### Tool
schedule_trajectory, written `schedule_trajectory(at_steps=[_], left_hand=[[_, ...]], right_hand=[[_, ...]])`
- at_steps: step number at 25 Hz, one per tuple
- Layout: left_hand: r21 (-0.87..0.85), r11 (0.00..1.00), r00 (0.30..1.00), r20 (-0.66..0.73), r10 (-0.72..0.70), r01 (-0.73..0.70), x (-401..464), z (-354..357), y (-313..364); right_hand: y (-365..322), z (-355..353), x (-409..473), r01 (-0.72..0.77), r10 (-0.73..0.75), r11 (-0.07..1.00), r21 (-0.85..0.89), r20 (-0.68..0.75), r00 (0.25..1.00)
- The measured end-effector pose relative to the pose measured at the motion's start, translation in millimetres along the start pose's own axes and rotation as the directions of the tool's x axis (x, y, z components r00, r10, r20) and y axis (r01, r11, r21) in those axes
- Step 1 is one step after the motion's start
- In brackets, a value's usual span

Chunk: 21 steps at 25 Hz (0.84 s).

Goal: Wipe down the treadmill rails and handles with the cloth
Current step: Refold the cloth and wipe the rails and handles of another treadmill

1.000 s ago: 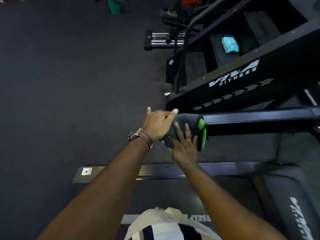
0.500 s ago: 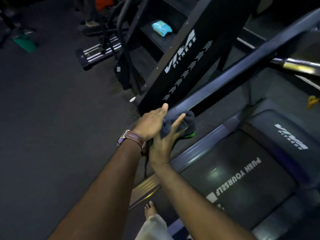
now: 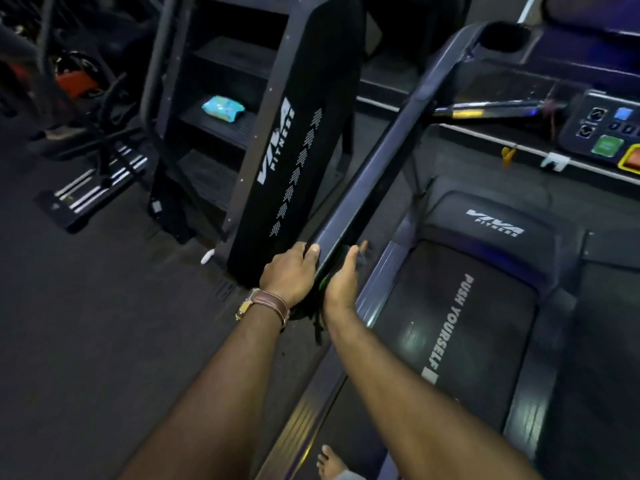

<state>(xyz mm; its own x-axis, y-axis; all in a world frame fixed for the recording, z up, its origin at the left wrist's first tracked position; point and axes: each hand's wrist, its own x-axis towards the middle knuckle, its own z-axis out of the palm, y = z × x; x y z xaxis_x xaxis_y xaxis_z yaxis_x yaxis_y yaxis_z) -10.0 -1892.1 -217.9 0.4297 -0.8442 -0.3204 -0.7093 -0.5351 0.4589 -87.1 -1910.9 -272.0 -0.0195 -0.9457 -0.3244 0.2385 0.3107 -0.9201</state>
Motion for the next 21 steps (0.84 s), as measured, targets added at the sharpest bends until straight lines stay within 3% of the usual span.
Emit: schedule_trajectory(at_steps=[4,6,8,10,12,16,19,21], left_hand=[[0.033,0.999,0.997,-0.080,0.000,0.002,-6.3,2.9,1.6],[0.066,0.998,0.998,-0.069,0.012,-0.007,-3.5,2.7,1.6],[0.110,0.994,0.999,-0.039,0.022,-0.017,4.3,-0.2,7.2],[0.116,0.993,1.000,-0.002,0.023,-0.023,15.6,-2.6,16.6],[0.094,0.995,1.000,0.009,0.013,-0.014,25.1,-3.0,23.6],[0.038,0.999,1.000,0.007,-0.031,0.030,38.0,2.5,23.8],[-0.019,0.996,0.996,0.038,-0.082,0.083,49.8,3.4,22.9],[-0.040,0.996,0.996,0.046,-0.080,0.082,55.1,4.2,23.8]], right_hand=[[-11.5,1.6,-4.7,0.204,-0.199,0.963,-0.175,0.045,0.979],[-12.6,0.9,17.9,0.052,-0.052,0.997,-0.059,-0.007,0.999],[-15.0,0.8,24.1,-0.089,0.086,0.994,-0.066,-0.049,0.995],[-16.8,3.1,19.8,0.022,-0.031,0.966,-0.258,-0.029,0.999],[-17.5,4.6,32.8,0.097,-0.121,0.952,-0.290,-0.067,0.990],[-25.1,2.0,40.9,-0.187,0.179,0.977,-0.099,-0.081,0.981],[-31.6,8.7,41.4,0.028,-0.053,0.965,-0.261,-0.090,0.995],[-31.4,6.5,63.1,0.016,-0.033,0.987,-0.157,-0.104,0.994]])
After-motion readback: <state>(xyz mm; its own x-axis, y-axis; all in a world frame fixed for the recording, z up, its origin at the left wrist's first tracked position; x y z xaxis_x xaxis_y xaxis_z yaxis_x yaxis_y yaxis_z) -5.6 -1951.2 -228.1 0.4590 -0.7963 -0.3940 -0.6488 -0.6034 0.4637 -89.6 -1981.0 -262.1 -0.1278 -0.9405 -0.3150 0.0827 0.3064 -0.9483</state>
